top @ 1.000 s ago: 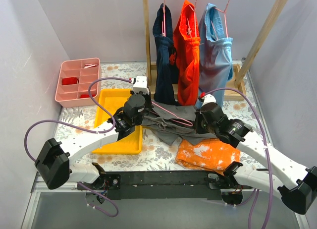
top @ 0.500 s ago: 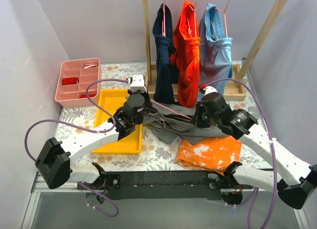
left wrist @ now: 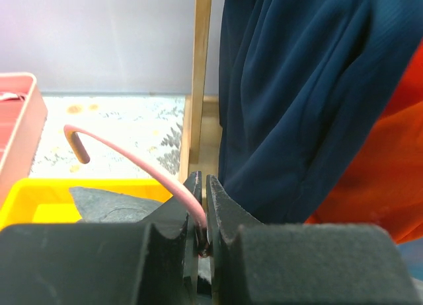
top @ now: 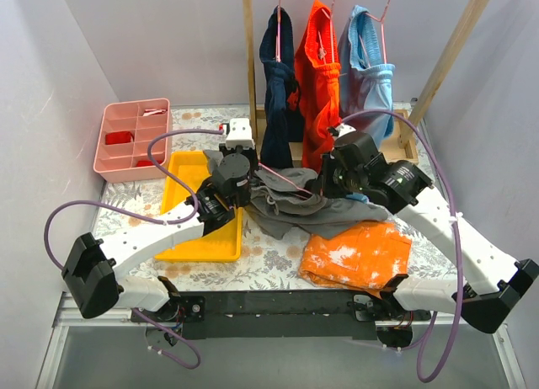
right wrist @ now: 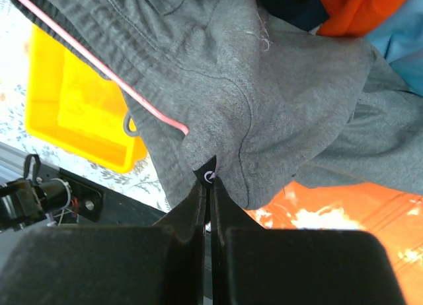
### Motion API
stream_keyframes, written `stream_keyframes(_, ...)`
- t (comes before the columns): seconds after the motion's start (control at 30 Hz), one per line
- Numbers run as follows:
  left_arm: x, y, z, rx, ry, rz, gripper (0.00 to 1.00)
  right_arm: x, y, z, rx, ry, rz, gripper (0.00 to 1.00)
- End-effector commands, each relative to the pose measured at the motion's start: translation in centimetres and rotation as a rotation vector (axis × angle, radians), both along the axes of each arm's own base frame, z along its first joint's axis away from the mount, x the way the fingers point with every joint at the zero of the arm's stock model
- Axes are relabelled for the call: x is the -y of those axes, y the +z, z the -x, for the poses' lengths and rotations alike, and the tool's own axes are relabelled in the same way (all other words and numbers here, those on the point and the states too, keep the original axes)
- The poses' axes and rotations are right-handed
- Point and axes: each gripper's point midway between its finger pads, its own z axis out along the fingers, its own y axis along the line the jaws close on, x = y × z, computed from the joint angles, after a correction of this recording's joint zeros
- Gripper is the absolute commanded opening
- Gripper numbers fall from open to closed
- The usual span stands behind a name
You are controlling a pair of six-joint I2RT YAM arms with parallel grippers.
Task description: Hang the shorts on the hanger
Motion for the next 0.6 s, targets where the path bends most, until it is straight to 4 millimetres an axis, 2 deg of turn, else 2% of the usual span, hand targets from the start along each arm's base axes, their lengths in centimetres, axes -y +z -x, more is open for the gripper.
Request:
stream_keyframes(0.0,-1.3,5.4,0.7,0.073,0.053,0.013,0.00,-1.7,4.6,-0.9,0.075,0.004,-0.126,0.01)
stream_keyframes(0.03,-1.2,6.2,0.8,0.076,0.055,0.022,0.00,-1.5,6.4,-1.0,0.111,-0.005,-0.150,0.01)
stream_keyframes(0.1,-1.2,8.0,0.8,0.070,0.054,0.029,0.00,-0.9,8.3,-1.5,0.158,-0.043,-0.166,0.01)
stream_keyframes(0.13,-1.2,8.5,0.8,0.066,0.054,0.030,0.00,-0.4,10.1,-1.3,0.196,-0.054,-0.191,0.01)
stream_keyframes(0.17,-1.3,10.4,1.0,0.071,0.052,0.039,0.00,-0.1,11.3,-1.3,0.218,-0.065,-0.209,0.01)
stream_keyframes(0.23,-1.1,12.1,1.0,0.079,0.040,0.046,0.00,0.7,13.5,-1.0,0.266,-0.087,-0.242,0.01)
stream_keyframes(0.27,-1.3,12.4,1.3,0.056,0.034,0.007,0.00,1.1,15.1,-0.8,0.296,-0.095,-0.270,0.01)
stream_keyframes(0.3,-1.3,14.5,1.5,0.075,0.027,0.026,0.00,1.6,15.7,-0.8,0.310,-0.115,-0.278,0.01)
stream_keyframes(0.33,-1.5,15.5,1.6,0.080,0.027,0.026,0.00,2.1,16.7,-0.5,0.331,-0.124,-0.298,0.01)
stream_keyframes(0.37,-1.3,15.6,1.7,0.067,0.022,-0.003,0.00,2.6,17.6,-0.3,0.349,-0.133,-0.310,0.01)
stream_keyframes(0.4,-1.7,17.7,2.0,0.090,0.024,0.009,0.00,3.1,17.9,-0.4,0.365,-0.161,-0.310,0.01)
stream_keyframes(0.43,-1.9,18.2,2.0,0.088,0.029,0.000,0.00,3.7,18.3,-0.2,0.379,-0.175,-0.317,0.01)
stream_keyframes(0.47,-1.8,17.5,1.9,0.061,0.050,-0.040,0.00,4.0,18.2,-0.2,0.382,-0.190,-0.312,0.01)
stream_keyframes(0.5,-2.1,17.7,2.0,0.058,0.067,-0.063,0.00,4.3,17.5,-0.4,0.377,-0.207,-0.295,0.01)
stream_keyframes(0.57,-2.6,16.7,1.9,0.040,0.115,-0.088,0.00,3.9,16.2,-0.7,0.350,-0.206,-0.281,0.01)
